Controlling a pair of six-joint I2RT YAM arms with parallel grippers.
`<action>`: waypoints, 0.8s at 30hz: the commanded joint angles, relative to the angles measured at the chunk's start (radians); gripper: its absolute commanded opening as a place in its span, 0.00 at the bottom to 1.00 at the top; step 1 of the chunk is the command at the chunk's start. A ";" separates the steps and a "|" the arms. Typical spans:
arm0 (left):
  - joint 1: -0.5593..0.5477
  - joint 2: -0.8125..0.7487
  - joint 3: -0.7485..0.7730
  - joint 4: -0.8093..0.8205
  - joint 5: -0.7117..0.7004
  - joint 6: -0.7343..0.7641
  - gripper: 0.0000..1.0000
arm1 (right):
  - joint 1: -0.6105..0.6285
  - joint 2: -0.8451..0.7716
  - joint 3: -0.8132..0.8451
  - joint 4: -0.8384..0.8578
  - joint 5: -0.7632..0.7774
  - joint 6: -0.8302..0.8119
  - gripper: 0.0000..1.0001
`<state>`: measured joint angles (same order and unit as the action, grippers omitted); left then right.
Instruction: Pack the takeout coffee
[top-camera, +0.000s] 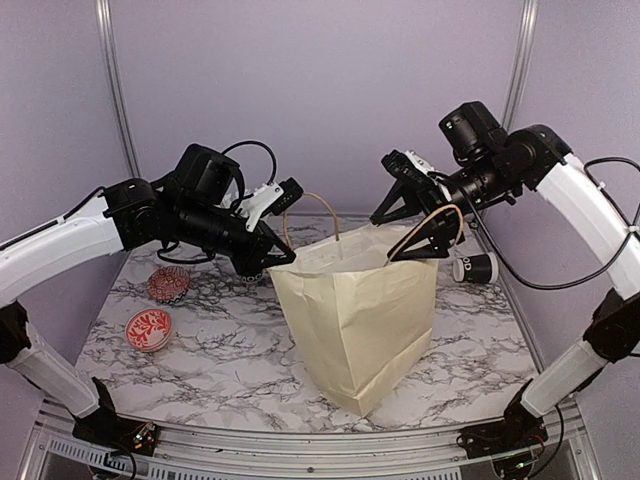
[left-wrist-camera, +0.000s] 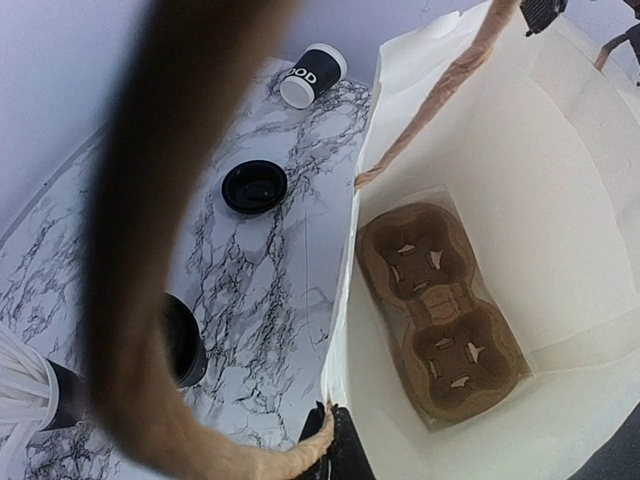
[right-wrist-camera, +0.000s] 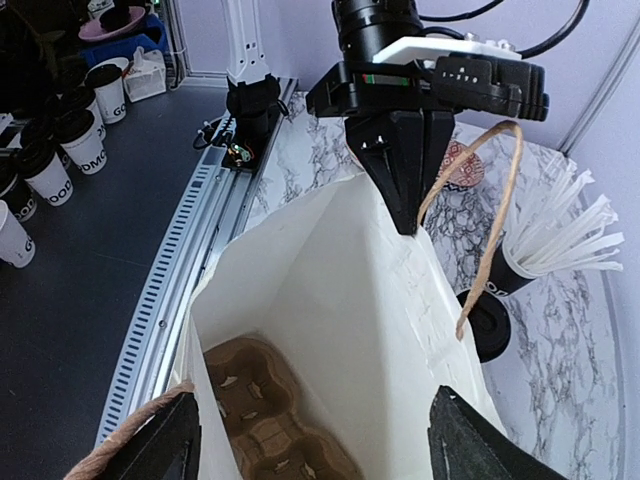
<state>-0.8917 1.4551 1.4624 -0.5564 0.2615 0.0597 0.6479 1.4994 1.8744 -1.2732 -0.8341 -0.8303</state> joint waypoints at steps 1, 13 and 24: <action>0.013 0.038 0.006 -0.031 0.037 -0.001 0.00 | 0.023 0.063 -0.007 0.009 -0.079 0.000 0.76; 0.013 0.067 0.051 -0.020 0.018 0.002 0.01 | 0.278 0.131 -0.009 0.152 0.310 0.086 0.76; 0.013 0.089 0.085 -0.024 -0.014 -0.009 0.36 | 0.361 0.156 0.030 0.320 0.648 0.146 0.62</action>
<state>-0.8845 1.5398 1.5089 -0.5625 0.2676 0.0532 0.9993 1.6527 1.8542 -1.0359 -0.3042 -0.7258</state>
